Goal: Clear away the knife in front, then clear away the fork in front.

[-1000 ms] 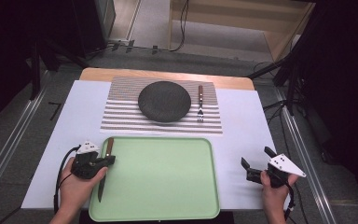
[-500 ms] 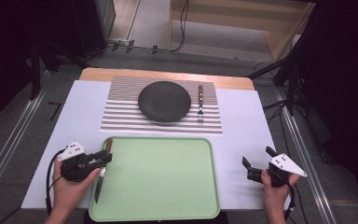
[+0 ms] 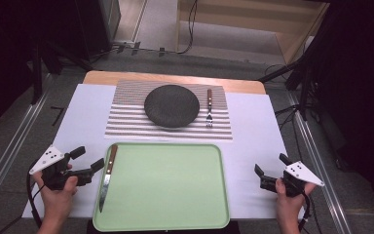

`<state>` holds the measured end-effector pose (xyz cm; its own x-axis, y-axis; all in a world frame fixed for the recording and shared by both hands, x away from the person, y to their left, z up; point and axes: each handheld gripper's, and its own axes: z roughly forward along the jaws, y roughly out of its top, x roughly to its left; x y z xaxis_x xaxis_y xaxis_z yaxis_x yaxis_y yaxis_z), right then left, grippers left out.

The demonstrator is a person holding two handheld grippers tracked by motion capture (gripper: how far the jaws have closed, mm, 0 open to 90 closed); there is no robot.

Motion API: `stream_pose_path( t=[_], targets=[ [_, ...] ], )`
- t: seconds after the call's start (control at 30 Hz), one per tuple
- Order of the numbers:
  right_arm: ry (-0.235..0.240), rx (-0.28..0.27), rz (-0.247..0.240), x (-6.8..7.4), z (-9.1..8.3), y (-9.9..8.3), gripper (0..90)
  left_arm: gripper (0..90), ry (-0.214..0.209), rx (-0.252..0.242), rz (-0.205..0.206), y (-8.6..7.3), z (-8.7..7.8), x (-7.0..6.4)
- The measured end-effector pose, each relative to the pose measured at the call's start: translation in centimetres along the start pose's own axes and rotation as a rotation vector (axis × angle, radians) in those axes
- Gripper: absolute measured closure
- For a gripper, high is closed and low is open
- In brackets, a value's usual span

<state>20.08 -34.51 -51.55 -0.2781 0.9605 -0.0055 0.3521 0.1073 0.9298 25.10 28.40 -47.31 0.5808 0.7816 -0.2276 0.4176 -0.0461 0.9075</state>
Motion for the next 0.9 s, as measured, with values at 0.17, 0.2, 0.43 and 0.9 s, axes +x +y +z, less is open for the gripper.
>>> stream_pose_path(
  t=[0.17, 0.2, 0.43, 0.9],
  targets=[
    [0.002, -0.001, 0.001, 0.2, 0.0, 0.3, 0.0, 0.0, 0.032, -0.035, 0.000, 0.0, -0.7, 0.7],
    [0.000, 0.000, -0.006, 0.3, 0.0, 0.4, 0.0, 0.0, 0.047, -0.037, 0.007, 0.1, -0.9, 0.8],
    [0.027, -0.025, -0.011, 1.2, 0.2, 2.7, 0.0, 0.0, 0.077, -0.037, 0.022, -0.2, -1.0, 1.8],
    [0.086, -0.044, -0.037, 2.3, 4.0, 7.7, 0.0, 0.0, 0.084, -0.025, 0.033, -0.8, -0.6, 2.9]
  ],
)
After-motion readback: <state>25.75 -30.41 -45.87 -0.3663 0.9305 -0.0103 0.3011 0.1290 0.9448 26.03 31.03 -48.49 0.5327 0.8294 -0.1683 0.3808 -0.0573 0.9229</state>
